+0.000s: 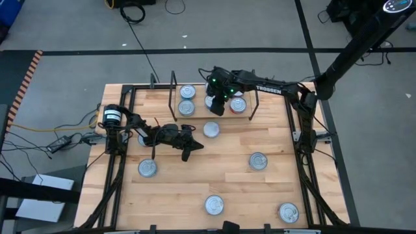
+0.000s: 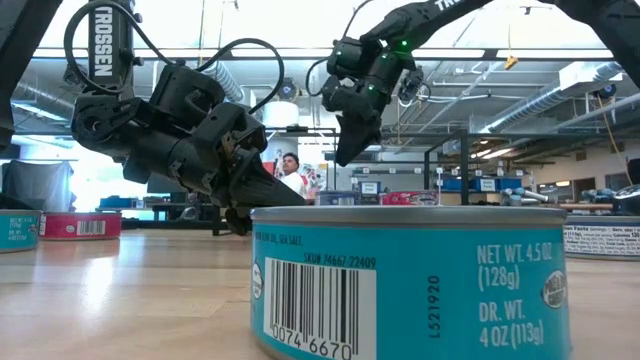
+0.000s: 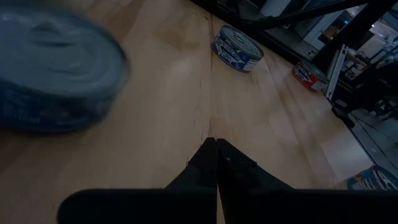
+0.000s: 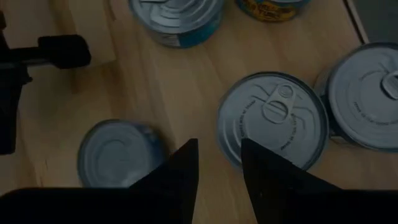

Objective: Stack canned seafood by type on shelf
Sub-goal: Put the center blue tuna can on the shelf aligned with the other tuna can, then stack the middle top blue tuna can on the top of the other blue tuna can on the shelf, then adjust the blue tuna cans

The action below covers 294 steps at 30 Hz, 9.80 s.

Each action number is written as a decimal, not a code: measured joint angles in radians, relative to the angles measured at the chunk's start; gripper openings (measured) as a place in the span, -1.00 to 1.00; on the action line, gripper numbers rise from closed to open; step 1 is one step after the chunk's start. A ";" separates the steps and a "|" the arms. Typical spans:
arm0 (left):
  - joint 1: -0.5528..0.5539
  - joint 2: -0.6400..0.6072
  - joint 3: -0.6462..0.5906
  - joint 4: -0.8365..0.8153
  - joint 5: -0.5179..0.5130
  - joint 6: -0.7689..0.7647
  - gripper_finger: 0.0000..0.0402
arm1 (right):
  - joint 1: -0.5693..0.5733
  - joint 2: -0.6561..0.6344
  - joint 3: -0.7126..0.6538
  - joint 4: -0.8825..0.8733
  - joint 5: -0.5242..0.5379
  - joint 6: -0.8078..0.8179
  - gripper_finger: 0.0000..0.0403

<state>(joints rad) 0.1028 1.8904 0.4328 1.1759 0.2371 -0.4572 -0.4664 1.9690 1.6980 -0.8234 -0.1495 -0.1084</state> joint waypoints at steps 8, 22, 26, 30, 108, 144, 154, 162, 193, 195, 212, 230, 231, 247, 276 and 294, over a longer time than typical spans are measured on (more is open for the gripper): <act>0.000 0.000 0.000 0.000 0.000 -0.001 -0.99 | 0.087 0.000 0.000 -0.043 -0.042 -0.189 -0.33; 0.000 0.000 0.000 0.000 0.000 0.003 -0.99 | 0.380 0.001 -0.200 0.028 0.049 -0.226 -0.15; 0.000 0.000 0.000 0.000 0.000 0.004 -0.99 | 0.418 0.001 -0.268 0.146 0.163 -0.227 -0.19; 0.000 0.000 0.000 0.000 0.000 0.002 -0.99 | 0.427 0.001 -0.312 0.210 0.191 -0.194 -0.28; -0.067 0.000 0.174 -0.225 -0.039 0.112 -0.99 | 0.295 -0.205 -0.569 0.514 -0.455 0.524 -0.94; -0.033 0.133 0.300 -0.287 -0.143 0.189 -0.99 | 0.558 -0.209 -0.588 0.426 0.101 0.368 -0.98; -0.058 0.134 0.299 -0.296 -0.032 0.197 -0.99 | 0.505 -0.254 -0.584 0.459 0.132 0.494 -0.98; -0.066 0.118 0.293 -0.305 -0.004 0.171 -0.99 | 0.502 -0.251 -0.586 0.492 0.090 0.499 -0.96; -0.053 -0.035 0.077 -0.094 -0.133 0.057 -0.99 | 0.383 -0.428 -0.570 0.539 0.100 0.524 -0.96; -0.053 -0.035 0.077 -0.050 -0.135 0.047 -0.99 | 0.342 -0.427 -0.535 0.532 0.134 0.525 -0.97; -0.051 -0.035 -0.099 0.279 -0.283 0.000 -0.99 | 0.084 -0.140 -0.257 0.310 0.346 0.534 -0.98; -0.051 -0.035 -0.124 0.290 -0.298 -0.020 -0.99 | 0.060 -0.026 -0.240 0.201 0.291 0.527 -0.98; -0.051 -0.035 -0.124 0.288 -0.298 -0.020 -0.99 | 0.063 -0.026 -0.239 0.190 0.281 0.525 -0.98; -0.051 -0.035 -0.124 0.286 -0.297 -0.020 -0.99 | 0.086 -0.080 -0.245 0.170 0.233 0.558 -0.95; -0.051 -0.034 -0.124 0.247 -0.297 -0.045 -0.99 | -0.112 0.134 0.120 0.098 0.159 0.362 -1.00; -0.051 -0.034 -0.124 0.246 -0.297 -0.036 -0.99 | -0.126 0.210 0.167 -0.009 0.155 0.336 -1.00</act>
<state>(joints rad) 0.0521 1.8565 0.3084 1.4220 -0.0597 -0.4931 -0.5926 2.1788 1.8645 -0.8322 0.0055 0.2279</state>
